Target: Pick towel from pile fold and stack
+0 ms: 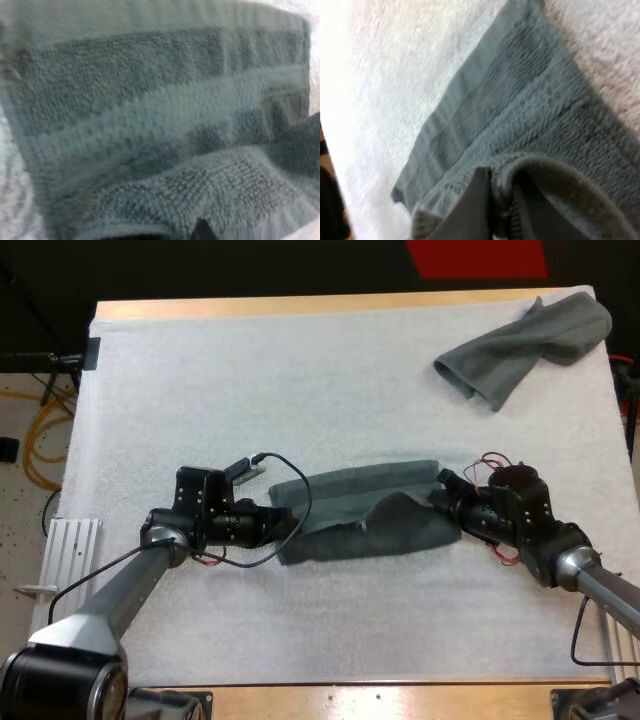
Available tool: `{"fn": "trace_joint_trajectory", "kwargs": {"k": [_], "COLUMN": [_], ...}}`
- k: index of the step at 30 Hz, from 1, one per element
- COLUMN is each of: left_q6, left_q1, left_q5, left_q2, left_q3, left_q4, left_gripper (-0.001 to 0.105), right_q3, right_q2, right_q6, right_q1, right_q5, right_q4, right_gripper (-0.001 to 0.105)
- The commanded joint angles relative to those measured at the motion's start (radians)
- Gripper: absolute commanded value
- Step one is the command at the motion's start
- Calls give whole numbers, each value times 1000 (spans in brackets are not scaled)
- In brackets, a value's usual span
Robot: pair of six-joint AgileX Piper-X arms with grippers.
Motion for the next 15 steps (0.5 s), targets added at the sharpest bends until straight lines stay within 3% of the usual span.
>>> {"fn": "trace_joint_trajectory", "kwargs": {"k": [1,4,12,15], "left_q6": [-7,-6,31,73], "left_q1": [6,12,12,12], "left_q5": [-6,-49,-52,-44], "left_q2": [-3,-2,-2,-2], "left_q3": [-2,-2,-2,-2], "left_q4": [-32,-73,-144,-141], "left_gripper": [0,0,0,7], "right_q3": [-3,-3,-3,-3], "right_q2": [1,9,15,15], "right_q6": [1,-1,-7,-21], "right_q1": [-4,-6,-6,-6], "right_q5": [14,22,51,36], "right_q4": [-20,-55,-67,-65], "right_gripper": [0,0,0,0]}}
